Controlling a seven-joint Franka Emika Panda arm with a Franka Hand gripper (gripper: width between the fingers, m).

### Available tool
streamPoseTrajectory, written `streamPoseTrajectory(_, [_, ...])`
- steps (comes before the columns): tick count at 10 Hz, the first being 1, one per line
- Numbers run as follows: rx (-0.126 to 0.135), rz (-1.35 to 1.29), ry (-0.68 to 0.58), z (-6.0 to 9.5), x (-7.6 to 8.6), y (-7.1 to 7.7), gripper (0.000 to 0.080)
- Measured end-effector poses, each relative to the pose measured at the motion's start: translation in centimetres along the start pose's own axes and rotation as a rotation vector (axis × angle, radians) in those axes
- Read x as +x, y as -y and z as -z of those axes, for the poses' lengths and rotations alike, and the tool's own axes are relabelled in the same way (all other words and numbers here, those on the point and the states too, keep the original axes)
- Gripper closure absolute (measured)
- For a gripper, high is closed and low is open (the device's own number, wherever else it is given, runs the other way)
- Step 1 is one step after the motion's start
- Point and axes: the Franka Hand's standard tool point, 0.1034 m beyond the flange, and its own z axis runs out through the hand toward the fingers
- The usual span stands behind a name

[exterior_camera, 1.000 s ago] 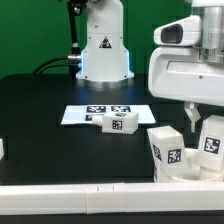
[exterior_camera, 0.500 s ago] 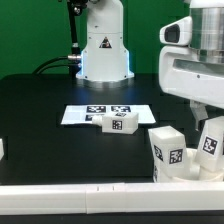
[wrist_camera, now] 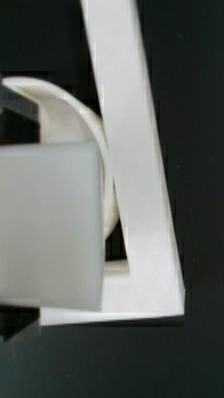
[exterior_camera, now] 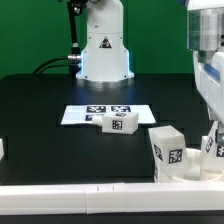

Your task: Assemble stool

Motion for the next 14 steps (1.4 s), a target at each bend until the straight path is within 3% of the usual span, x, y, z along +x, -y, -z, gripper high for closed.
streamPoseTrajectory(4, [0.013,-0.218,0.028,-0.1,-0.1,0.0,0.0465])
streamPoseTrajectory(5, [0.011,-0.214,0.027,-0.2,-0.2,-0.1,0.0385])
streamPoseTrajectory(6, [0.011,-0.186,0.026,-0.2,-0.2,-0.2,0.0252])
streamPoseTrajectory(7, [0.01,-0.164,0.024,-0.2,-0.1,-0.2,0.0252])
streamPoseTrajectory(8, [0.002,-0.07,0.025,-0.1,-0.2,-0.3,0.0171])
streamPoseTrajectory(9, [0.012,0.011,0.034,0.6,-0.5,0.0,0.0156])
streamPoseTrajectory(11, [0.039,0.338,0.05,2.4,-1.4,0.5,0.0151])
streamPoseTrajectory(14, [0.037,0.548,0.041,2.4,-1.3,0.4,0.015])
